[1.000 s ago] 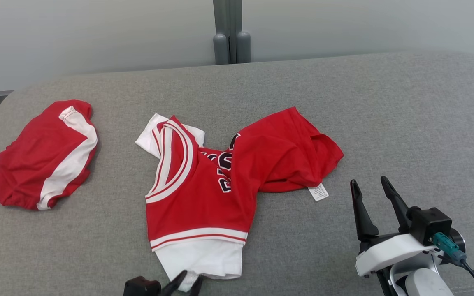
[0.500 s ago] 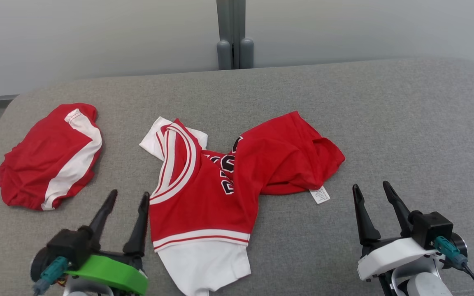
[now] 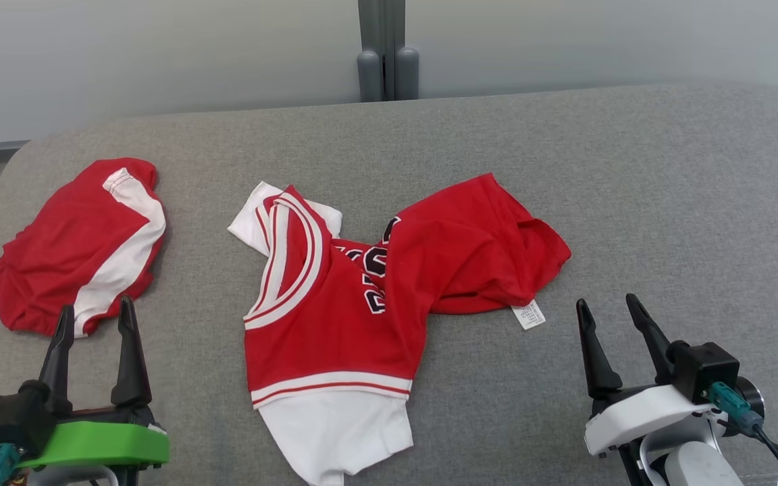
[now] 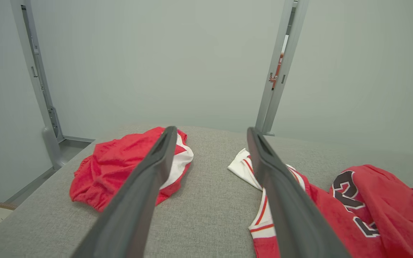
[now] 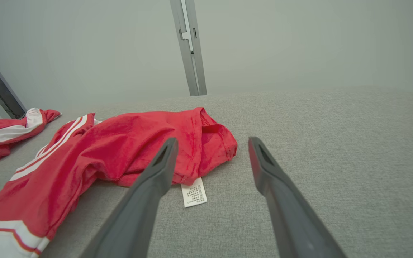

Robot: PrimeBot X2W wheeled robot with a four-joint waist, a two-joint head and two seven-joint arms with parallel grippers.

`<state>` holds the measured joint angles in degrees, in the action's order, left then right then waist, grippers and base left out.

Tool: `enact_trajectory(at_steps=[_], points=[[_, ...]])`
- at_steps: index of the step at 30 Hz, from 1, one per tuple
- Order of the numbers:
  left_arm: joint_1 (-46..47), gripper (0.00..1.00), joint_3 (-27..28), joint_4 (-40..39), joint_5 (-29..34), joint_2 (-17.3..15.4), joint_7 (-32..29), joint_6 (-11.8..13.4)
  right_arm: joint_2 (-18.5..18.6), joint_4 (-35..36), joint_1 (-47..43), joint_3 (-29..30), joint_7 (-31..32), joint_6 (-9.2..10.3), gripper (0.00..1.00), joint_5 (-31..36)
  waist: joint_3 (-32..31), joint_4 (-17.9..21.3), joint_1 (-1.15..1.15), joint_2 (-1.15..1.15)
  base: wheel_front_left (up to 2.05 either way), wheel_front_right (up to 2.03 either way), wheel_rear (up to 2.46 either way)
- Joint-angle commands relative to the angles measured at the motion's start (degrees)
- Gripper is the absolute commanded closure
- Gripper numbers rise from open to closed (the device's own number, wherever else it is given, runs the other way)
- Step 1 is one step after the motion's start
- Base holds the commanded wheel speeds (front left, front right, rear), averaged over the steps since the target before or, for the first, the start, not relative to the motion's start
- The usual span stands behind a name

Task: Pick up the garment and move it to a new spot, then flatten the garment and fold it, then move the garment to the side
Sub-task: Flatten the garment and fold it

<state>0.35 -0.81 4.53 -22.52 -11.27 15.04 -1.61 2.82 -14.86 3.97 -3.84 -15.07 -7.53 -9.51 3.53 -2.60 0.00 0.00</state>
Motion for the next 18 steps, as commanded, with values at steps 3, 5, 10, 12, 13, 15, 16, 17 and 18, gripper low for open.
enact_trajectory(at_steps=[3, 5, 10, 12, 13, 15, 16, 17, 18], points=[[-1.43, 0.0, 2.91, 1.41, 3.14, 2.03, 0.18, -2.05, 0.13, -0.29, 0.68, -0.03, -0.16, 0.08, 0.0, 0.37, -0.23, -0.02, 0.0, 0.0, 0.0, 0.0, 0.0], [-1.72, 0.0, 4.08, 2.18, 5.08, 2.61, 0.17, -2.93, 0.13, -0.29, 0.66, -0.35, -0.16, 0.08, 0.0, 0.56, -0.58, 0.11, 0.0, 0.0, 0.0, 0.0, 0.0], [-2.83, 0.0, 5.44, 4.29, 7.91, 4.46, 0.12, -4.54, 0.14, -0.46, 0.01, -1.18, -0.15, 0.08, 0.0, 1.2, -1.87, 0.59, 0.0, 0.0, 0.0, 0.0, 0.0], [-3.16, 0.0, 5.89, 4.81, 8.49, 4.97, 0.12, -4.96, 0.13, -0.44, -0.38, -1.49, -0.16, 0.08, 0.0, 1.39, -2.45, 0.81, 0.0, 0.0, 0.0, 0.0, 0.0], [-3.37, 0.0, 5.91, 5.06, 8.88, 5.17, 0.12, -5.08, 0.13, -0.42, -0.57, -1.61, -0.15, 0.08, 0.0, 1.47, -2.68, 0.9, 0.0, 0.0, 0.0, 0.0, 0.0], [-3.67, 0.0, 6.06, 5.44, 9.71, 5.53, 0.12, -5.37, 0.13, -0.35, -0.86, -1.81, -0.15, 0.08, 0.0, 1.76, -3.16, 1.1, 0.0, 0.0, 0.0, 0.0, 0.0], [-3.75, 0.0, 6.11, 5.72, 10.04, 5.66, 0.12, -5.45, 0.17, -0.23, -0.99, -1.96, -0.16, 0.08, 0.0, 1.85, -3.32, 1.21, 0.0, 0.0, 0.0, 0.0, 0.0], [-3.76, 0.0, 6.14, 5.86, 10.39, 5.72, 0.12, -5.49, 0.2, -0.16, -1.08, -2.11, -0.16, 0.08, 0.0, 1.8, -3.42, 1.3, 0.0, 0.0, 0.0, 0.0, 0.0], [-3.77, 0.0, 6.15, 6.06, 10.66, 5.78, 0.12, -5.58, 0.24, -0.05, -1.18, -2.27, -0.16, 0.08, 0.0, 1.88, -3.56, 1.38, 0.0, 0.0, 0.0, 0.0, 0.0]])
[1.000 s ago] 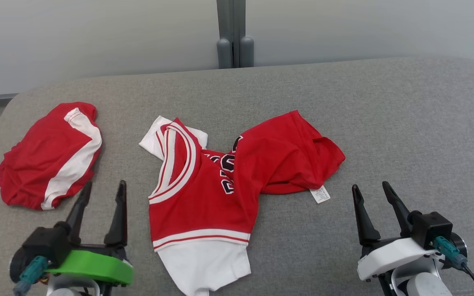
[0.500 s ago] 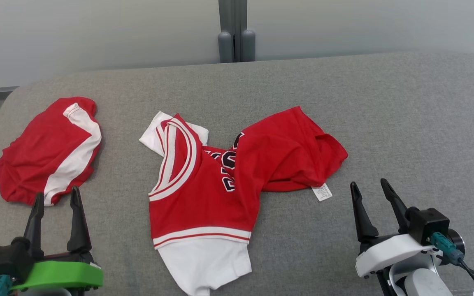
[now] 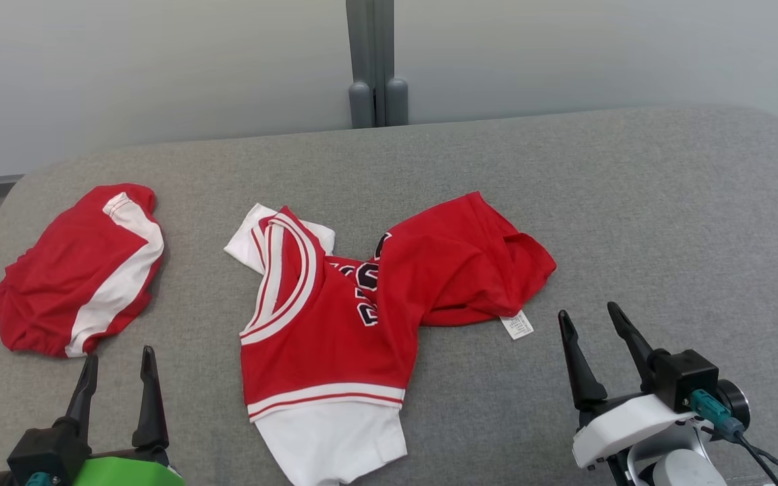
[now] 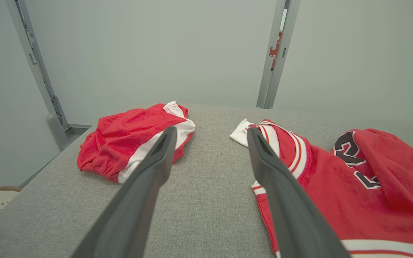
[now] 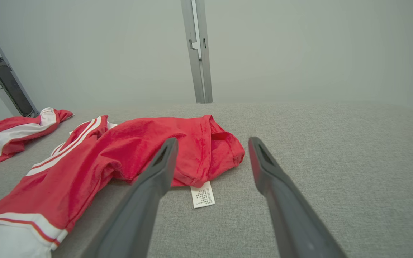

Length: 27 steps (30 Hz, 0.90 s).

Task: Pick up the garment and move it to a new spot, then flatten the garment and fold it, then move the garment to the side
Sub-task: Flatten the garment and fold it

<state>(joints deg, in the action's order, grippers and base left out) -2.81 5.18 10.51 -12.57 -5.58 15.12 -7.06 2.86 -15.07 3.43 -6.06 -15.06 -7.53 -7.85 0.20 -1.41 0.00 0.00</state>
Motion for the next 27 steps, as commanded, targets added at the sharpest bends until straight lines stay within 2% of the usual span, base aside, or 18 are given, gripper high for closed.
enact_trajectory(at_steps=[1, 27], points=[[-0.65, 0.0, 0.17, 0.29, 0.79, 0.18, 0.03, -0.22, 0.23, 0.27, -0.68, -0.16, -0.17, 0.08, 0.0, 0.31, -0.33, 0.26, 0.0, 0.0, 0.0, 0.0, 0.0], [-0.59, 0.0, 0.8, 2.19, 2.43, 0.34, 0.03, -0.49, 0.58, 1.75, -1.4, -1.5, -0.17, 0.08, 0.0, -0.44, -1.38, 0.79, 0.0, 0.0, 0.0, 0.0, 0.0]])
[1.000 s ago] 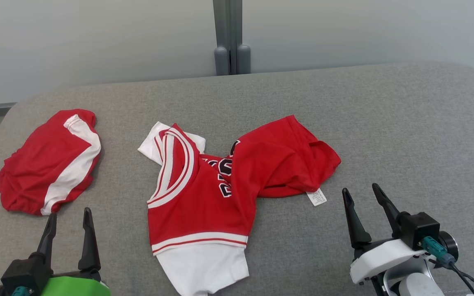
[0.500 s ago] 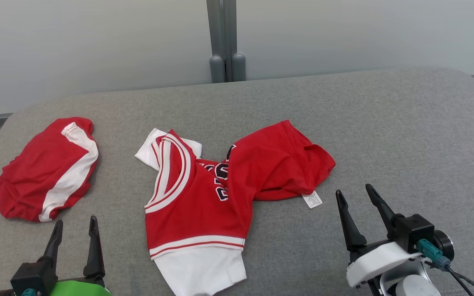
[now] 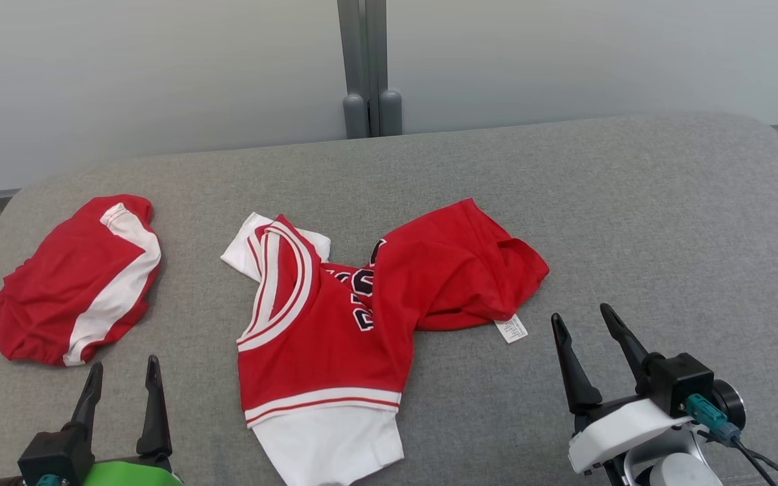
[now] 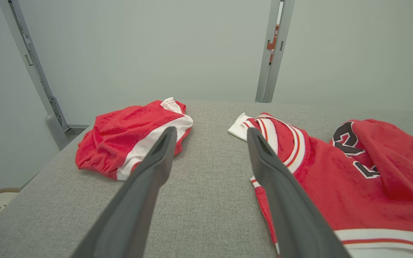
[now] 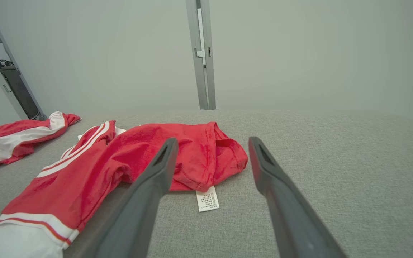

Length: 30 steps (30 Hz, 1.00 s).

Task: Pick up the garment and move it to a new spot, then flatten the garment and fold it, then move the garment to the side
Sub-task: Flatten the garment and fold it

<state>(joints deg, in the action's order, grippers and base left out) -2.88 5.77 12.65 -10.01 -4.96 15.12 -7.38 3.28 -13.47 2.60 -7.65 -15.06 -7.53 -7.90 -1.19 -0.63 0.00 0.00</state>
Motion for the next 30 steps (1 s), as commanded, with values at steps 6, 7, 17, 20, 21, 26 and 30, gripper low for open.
enact_trajectory(at_steps=[6, 7, 17, 20, 21, 26, 30], points=[[-0.48, 0.0, 0.34, 0.12, -0.18, -0.53, 0.03, -0.18, 0.12, 0.02, -0.63, 0.19, -0.16, 0.08, 0.0, -0.45, -0.05, 0.02, 0.0, 0.0, 0.0, 0.0, 0.0], [-0.48, 0.0, 0.35, 0.16, -0.21, -0.55, 0.03, -0.18, 0.11, 0.01, -0.64, 0.21, -0.17, 0.08, 0.0, -0.45, -0.05, 0.01, 0.0, 0.0, 0.0, 0.0, 0.0], [-0.53, 0.0, 0.35, 0.01, -0.52, -0.81, 0.03, -0.18, 0.04, -0.04, -0.83, 0.37, -0.17, 0.08, 0.0, -0.52, -0.04, 0.01, 0.0, 0.0, 0.0, 0.0, 0.0], [-0.61, 0.0, 0.13, 0.16, -0.65, -0.71, 0.04, -0.18, 0.04, -0.12, -0.88, 0.48, -0.17, 0.08, 0.0, -0.57, 0.0, -0.04, 0.0, 0.0, 0.0, 0.0, 0.0], [-0.67, 0.0, 0.0, 0.39, -0.98, -0.6, 0.04, -0.18, 0.04, -0.19, -0.9, 0.55, -0.17, 0.08, 0.0, -0.62, 0.02, -0.07, 0.0, 0.0, 0.0, 0.0, 0.0], [-0.62, 0.0, -1.64, 2.35, -4.07, 0.39, 0.04, -0.18, 0.03, -1.4, -0.55, 1.06, -0.16, 0.08, 0.0, -0.76, 0.48, -0.46, 0.0, 0.0, 0.0, 0.0, 0.0], [-0.79, 0.0, -4.58, 4.16, -5.19, 0.61, 0.04, -0.18, 0.0, -2.74, 0.29, 1.22, -0.17, 0.08, 0.0, -1.09, 1.09, -0.95, 0.0, 0.0, 0.0, 0.0, 0.0]])
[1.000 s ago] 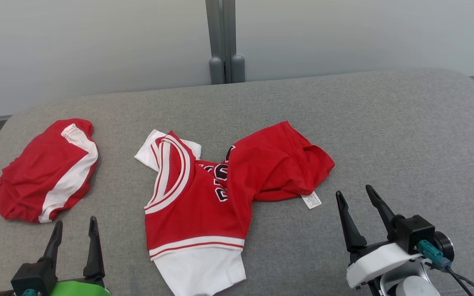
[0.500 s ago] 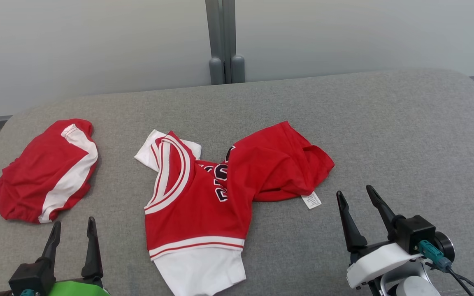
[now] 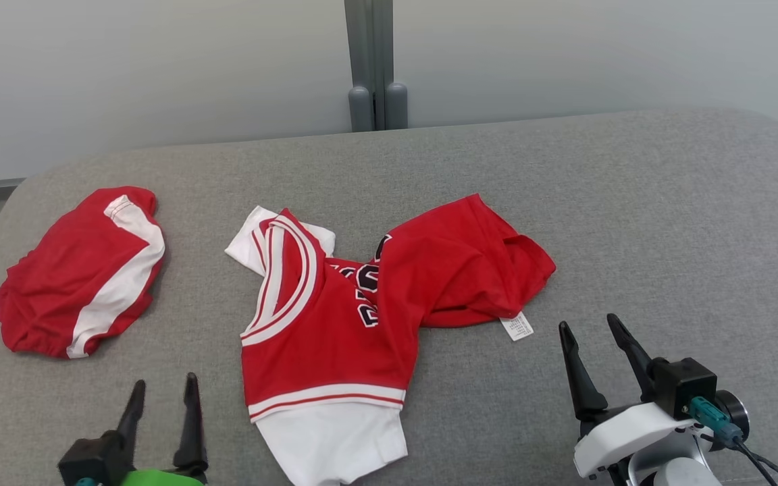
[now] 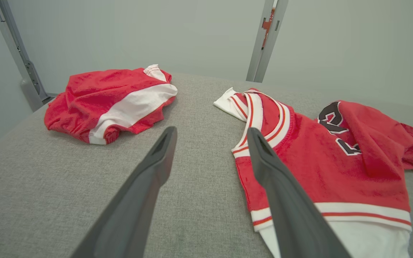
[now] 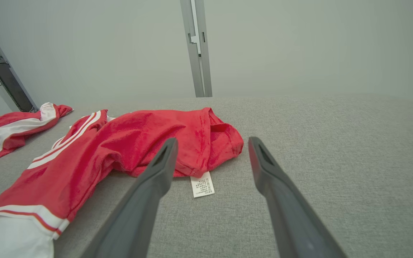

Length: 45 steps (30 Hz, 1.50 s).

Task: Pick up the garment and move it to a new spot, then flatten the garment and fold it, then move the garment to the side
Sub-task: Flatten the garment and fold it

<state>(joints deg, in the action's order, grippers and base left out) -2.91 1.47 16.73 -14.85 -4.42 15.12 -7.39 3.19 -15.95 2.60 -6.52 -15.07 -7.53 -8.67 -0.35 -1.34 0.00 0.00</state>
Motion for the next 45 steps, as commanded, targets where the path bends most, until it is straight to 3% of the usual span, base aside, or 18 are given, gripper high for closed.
enact_trajectory(at_steps=[1, 19, 27, 43, 44, 45], points=[[-0.85, 0.0, -1.53, 0.6, -0.52, 0.2, 0.04, -0.17, 0.12, -0.93, 0.56, 0.23, -0.15, 0.08, 0.0, -0.26, 0.47, -0.47, 0.0, 0.0, 0.0, 0.0, 0.0], [2.79, 0.0, -23.58, 13.33, -9.55, -0.02, 0.04, -0.17, 0.18, -16.39, 13.65, -1.36, -0.15, 0.08, 0.0, 0.05, 6.8, -4.41, 0.0, 0.0, 0.0, 0.0, 0.0], [5.22, 0.0, -26.09, 16.85, -16.26, -0.2, -0.03, -0.04, 0.17, -23.31, 18.57, -1.76, -0.15, 0.08, 0.0, 0.1, 8.82, -6.63, 0.0, 0.0, 0.0, 0.0, 0.0], [9.64, 0.0, -40.61, 18.28, -28.18, -2.7, -0.25, -0.06, -0.07, -28.62, 18.88, -0.01, -0.16, 0.08, 0.0, -0.03, 9.71, -8.34, 0.0, 0.0, 0.0, 0.0, 0.0], [9.95, 0.01, -41.27, 18.42, -28.83, -2.66, -0.25, -0.06, -0.09, -28.58, 19.01, 0.0, -0.16, 0.08, 0.48, -0.17, 9.76, -8.33, 0.0, 0.0, 0.0, 0.0, 0.0], [10.46, 0.56, -41.92, 18.62, -29.54, -2.71, -0.27, -0.06, -0.11, -28.72, 19.13, -0.1, -0.16, 0.08, 1.0, -0.27, 9.83, -8.33, 0.0, 0.0, 0.0, 0.0, 0.0]])
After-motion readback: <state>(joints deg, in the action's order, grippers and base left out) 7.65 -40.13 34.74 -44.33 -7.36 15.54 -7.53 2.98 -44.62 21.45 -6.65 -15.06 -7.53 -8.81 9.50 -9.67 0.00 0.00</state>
